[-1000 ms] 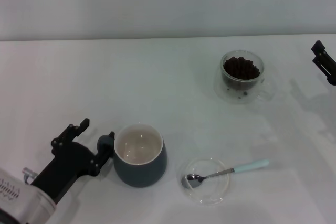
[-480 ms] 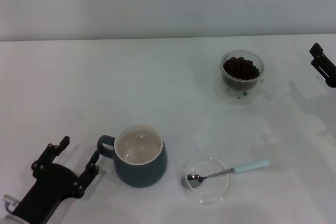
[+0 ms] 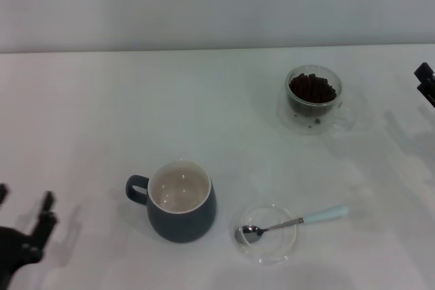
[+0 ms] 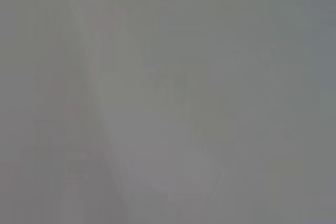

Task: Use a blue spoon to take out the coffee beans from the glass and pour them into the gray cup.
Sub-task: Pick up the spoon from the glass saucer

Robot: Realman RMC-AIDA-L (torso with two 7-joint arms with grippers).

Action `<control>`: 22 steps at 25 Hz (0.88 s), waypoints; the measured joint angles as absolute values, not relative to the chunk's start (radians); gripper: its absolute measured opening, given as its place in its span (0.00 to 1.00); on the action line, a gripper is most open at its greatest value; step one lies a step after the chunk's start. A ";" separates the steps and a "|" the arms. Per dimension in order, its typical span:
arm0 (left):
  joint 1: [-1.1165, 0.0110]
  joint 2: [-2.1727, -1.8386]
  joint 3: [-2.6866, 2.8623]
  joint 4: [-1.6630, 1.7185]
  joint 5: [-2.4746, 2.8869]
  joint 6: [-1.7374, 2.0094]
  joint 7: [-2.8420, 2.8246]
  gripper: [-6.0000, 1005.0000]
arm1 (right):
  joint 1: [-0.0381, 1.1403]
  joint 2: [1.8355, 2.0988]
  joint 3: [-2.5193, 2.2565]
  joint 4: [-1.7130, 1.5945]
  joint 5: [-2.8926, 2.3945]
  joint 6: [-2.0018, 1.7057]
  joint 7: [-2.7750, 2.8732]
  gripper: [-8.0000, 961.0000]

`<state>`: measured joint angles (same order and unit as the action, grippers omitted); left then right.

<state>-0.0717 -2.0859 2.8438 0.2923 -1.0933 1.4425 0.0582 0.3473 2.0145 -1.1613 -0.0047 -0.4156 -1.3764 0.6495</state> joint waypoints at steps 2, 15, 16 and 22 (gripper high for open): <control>-0.058 -2.086 2.844 0.289 -1.147 1.475 0.029 0.72 | 0.326 2.009 -1.190 -0.007 -0.416 -1.404 0.720 0.91; -0.153 -2.082 2.844 0.168 -1.481 1.490 -0.304 0.71 | 0.219 2.005 -1.271 0.046 -0.417 -1.501 1.025 0.91; -0.165 -2.082 2.844 0.161 -1.499 1.490 -0.302 0.71 | 0.221 2.006 -1.271 0.063 -0.417 -1.516 1.036 0.91; -0.202 -2.081 2.843 0.128 -1.519 1.498 -0.304 0.72 | 0.226 2.012 -1.260 0.175 -0.454 -1.586 1.088 0.91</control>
